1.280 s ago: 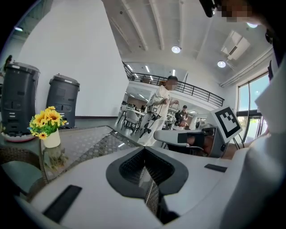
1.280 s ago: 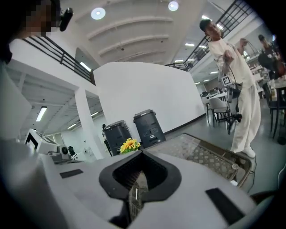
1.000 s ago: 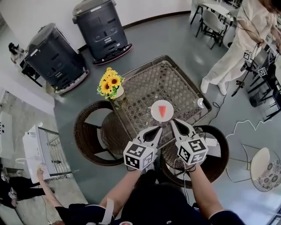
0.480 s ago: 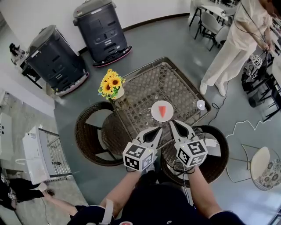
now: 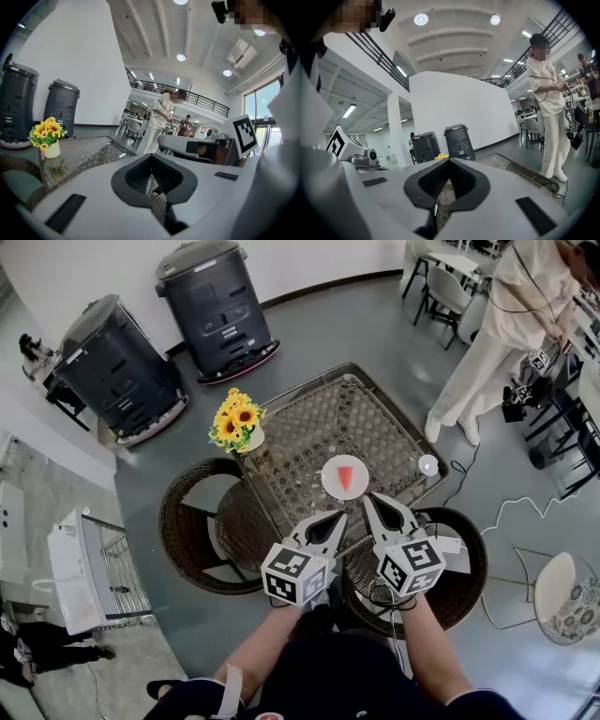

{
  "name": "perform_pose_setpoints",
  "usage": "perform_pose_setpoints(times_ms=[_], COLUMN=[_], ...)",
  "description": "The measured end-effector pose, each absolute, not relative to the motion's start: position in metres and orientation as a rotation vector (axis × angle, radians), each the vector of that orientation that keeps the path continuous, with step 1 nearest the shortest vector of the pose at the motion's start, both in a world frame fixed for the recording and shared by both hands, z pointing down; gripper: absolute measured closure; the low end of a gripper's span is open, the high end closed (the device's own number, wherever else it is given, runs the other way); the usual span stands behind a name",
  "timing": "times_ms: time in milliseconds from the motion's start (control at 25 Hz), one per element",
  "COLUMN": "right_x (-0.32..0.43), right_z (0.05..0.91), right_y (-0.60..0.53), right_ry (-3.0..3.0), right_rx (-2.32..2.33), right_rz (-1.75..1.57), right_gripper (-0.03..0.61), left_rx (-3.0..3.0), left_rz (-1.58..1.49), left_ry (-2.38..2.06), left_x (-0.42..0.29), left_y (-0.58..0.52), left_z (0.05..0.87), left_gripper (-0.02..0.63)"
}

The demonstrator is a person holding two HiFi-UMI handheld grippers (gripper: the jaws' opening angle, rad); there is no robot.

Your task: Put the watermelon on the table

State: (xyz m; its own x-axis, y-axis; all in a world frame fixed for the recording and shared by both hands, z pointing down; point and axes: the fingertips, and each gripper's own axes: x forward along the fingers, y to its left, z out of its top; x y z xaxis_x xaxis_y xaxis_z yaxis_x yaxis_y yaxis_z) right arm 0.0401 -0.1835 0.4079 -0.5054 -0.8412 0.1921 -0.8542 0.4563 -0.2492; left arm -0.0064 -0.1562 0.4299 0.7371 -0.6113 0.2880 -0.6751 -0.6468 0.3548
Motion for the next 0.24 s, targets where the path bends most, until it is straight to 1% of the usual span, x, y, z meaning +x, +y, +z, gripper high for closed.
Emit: perform_pose_setpoints(times_ms=[240], right_x=[0.0387], right_z=[0.4056], right_y=[-0.1832], right_ry=[-2.651], right_rx=[1.531], right_rz=[0.467], right_gripper=[0.574], left_rx=[2.495], left_rz=[0.19], left_ry=[-0.981], left_x=[-0.0063], left_y=[-0.1556], left_z=[0.4302], left_gripper=[0.609])
